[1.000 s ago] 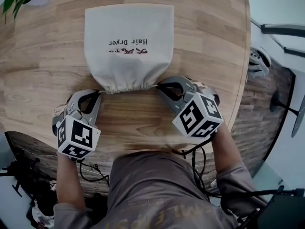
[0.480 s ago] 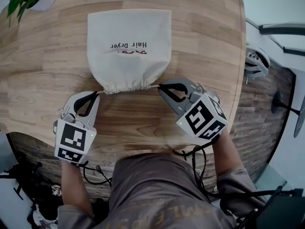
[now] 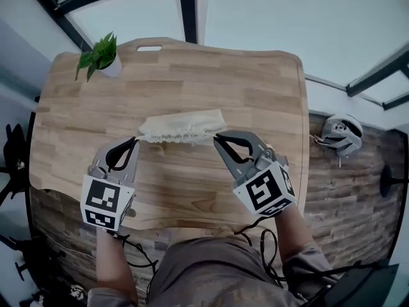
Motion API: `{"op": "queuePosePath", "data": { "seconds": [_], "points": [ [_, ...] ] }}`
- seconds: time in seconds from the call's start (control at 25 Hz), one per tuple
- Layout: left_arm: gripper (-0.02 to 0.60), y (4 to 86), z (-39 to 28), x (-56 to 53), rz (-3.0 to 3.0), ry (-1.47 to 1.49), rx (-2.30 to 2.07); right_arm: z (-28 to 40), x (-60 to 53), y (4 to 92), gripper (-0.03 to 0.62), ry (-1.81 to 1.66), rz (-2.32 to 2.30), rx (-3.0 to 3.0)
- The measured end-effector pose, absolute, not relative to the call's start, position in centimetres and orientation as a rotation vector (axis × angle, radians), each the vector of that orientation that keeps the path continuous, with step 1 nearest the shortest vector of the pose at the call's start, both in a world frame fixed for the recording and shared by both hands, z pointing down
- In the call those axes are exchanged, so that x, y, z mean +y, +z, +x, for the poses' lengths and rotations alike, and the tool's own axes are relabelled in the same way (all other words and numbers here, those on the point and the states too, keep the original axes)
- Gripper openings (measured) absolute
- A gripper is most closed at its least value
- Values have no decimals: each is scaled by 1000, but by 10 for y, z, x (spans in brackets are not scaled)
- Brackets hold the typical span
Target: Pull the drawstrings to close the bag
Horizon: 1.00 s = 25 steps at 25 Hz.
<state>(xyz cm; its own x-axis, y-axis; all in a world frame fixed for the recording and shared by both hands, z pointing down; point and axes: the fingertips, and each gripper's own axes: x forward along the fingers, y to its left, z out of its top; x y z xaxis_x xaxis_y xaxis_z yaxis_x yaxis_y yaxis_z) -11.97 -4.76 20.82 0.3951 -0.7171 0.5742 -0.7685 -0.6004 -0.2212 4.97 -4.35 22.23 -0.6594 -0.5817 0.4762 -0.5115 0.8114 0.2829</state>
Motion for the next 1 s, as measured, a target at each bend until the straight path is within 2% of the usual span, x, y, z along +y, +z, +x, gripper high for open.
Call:
{"op": "queuePosePath", "data": {
  "seconds": [0.36,1.0],
  "points": [
    [8,162,-124,-2,2535,971,-1536,43,0,173,35,-209,835,-2557],
    [8,40,-125,11,2764,573,-1649,42,23,34,35,-300,1140,-2586]
  ]
}}
